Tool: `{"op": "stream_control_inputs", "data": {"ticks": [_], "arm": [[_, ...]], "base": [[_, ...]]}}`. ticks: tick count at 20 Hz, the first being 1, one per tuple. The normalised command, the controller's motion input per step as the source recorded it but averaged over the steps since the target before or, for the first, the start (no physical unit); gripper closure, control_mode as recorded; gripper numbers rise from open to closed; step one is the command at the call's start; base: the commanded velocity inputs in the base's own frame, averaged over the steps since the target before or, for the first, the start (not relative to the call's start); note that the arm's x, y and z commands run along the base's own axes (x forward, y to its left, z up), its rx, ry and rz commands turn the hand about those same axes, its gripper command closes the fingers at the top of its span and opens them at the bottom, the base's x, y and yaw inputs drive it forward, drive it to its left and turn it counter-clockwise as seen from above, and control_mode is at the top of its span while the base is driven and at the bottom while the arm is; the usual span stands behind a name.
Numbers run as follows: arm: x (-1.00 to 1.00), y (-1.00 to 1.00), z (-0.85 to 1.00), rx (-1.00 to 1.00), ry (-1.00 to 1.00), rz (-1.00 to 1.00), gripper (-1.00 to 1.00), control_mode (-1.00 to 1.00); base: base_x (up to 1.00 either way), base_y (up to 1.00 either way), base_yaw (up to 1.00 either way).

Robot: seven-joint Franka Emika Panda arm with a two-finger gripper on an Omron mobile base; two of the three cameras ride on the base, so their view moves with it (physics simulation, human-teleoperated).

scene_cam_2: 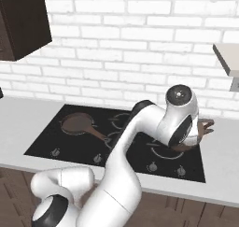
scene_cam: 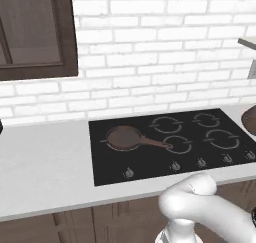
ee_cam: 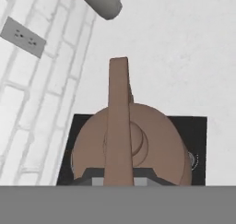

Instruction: Pick the kettle from the counter and place it on a stove burner. Then turn the burner on.

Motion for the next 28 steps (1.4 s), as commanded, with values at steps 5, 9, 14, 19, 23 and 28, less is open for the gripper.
{"op": "stream_control_inputs", "data": {"ticks": [5,9,14,19,23,28], "arm": [[0.21,1.00,-0.07,-0.51,0.32,-0.02,1.00,-1.00],[0.24,0.43,0.00,-0.20,0.25,-0.02,1.00,-1.00],[0.57,0.05,0.00,-0.01,0.04,-0.03,1.00,-1.00],[0.98,0.08,0.00,-0.01,0.14,-0.08,1.00,-1.00],[0.70,0.02,0.00,0.00,0.19,-0.02,1.00,-1.00],[0.00,0.01,-0.11,0.09,0.06,0.00,1.00,-1.00]], "base": [[0.00,0.00,0.00],[0.00,0.00,0.00],[0.00,0.00,0.00],[0.00,0.00,0.00],[0.00,0.00,0.00],[0.00,0.00,0.00]]}}
